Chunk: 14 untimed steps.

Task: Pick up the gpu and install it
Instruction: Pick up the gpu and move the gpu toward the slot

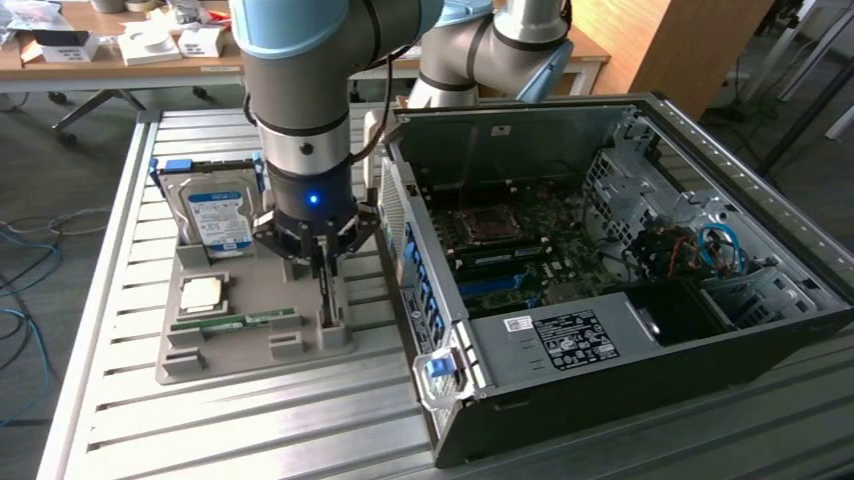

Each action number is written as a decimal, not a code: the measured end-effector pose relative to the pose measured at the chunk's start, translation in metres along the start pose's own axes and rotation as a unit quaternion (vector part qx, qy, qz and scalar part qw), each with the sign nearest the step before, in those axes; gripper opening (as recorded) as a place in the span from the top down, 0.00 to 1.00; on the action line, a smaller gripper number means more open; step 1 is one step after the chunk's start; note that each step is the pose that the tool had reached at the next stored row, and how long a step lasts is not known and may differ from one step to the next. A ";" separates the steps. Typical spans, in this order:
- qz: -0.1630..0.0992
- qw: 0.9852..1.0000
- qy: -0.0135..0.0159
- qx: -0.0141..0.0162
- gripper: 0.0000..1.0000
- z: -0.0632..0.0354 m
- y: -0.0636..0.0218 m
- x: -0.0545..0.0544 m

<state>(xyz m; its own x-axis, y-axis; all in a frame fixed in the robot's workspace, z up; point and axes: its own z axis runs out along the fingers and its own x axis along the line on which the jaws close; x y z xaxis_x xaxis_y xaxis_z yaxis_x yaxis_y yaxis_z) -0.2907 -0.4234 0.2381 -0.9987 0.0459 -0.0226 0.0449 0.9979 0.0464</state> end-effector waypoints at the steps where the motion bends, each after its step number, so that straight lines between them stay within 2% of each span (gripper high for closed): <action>1: 0.000 1.000 0.000 0.000 0.74 -0.0018 0.0001 0.000; 8: 0.000 1.000 0.000 0.000 0.74 -0.0191 0.0009 0.000; 14: 0.000 1.000 0.000 0.000 0.74 -0.0395 0.0018 -0.001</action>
<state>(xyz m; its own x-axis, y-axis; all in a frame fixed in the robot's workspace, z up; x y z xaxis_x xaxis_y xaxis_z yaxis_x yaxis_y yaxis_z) -0.2907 -0.4234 0.2776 -0.9987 0.0460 -0.0227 0.0449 0.9979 0.0465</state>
